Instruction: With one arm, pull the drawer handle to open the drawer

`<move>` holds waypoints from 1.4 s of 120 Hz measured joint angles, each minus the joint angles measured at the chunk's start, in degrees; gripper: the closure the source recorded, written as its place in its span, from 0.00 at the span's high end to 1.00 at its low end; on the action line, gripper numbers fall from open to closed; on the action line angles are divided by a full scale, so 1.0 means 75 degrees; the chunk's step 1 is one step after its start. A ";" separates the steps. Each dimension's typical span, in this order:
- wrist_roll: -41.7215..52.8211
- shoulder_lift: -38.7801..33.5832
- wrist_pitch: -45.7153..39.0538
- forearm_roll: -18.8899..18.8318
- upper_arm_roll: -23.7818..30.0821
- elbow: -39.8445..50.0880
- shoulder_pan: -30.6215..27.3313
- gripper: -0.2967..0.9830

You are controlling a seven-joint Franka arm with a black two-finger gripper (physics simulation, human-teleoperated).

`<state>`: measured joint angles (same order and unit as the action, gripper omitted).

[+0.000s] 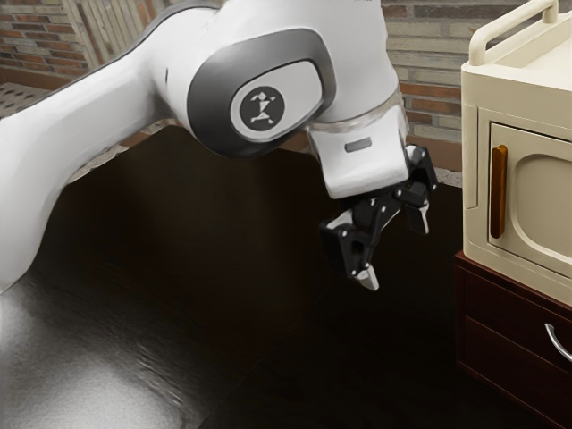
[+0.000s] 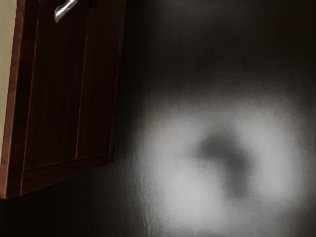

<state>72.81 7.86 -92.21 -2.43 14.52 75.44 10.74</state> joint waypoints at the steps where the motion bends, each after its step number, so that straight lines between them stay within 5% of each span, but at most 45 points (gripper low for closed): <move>1: 0.0016 0.0000 -0.0018 -0.0020 0.0054 0.0000 -0.0016 0.77; 36: 0.0450 0.0023 -0.0562 -0.0273 0.1219 0.0034 -0.0699 0.77; 138: -0.0360 -0.0575 -0.2699 -0.0130 0.1450 0.2075 0.0143 0.75; 168: -0.1250 -0.0434 -0.3226 -0.0625 0.1451 0.2178 0.0441 0.50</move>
<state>63.43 4.60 -116.40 -7.12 25.40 91.77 14.05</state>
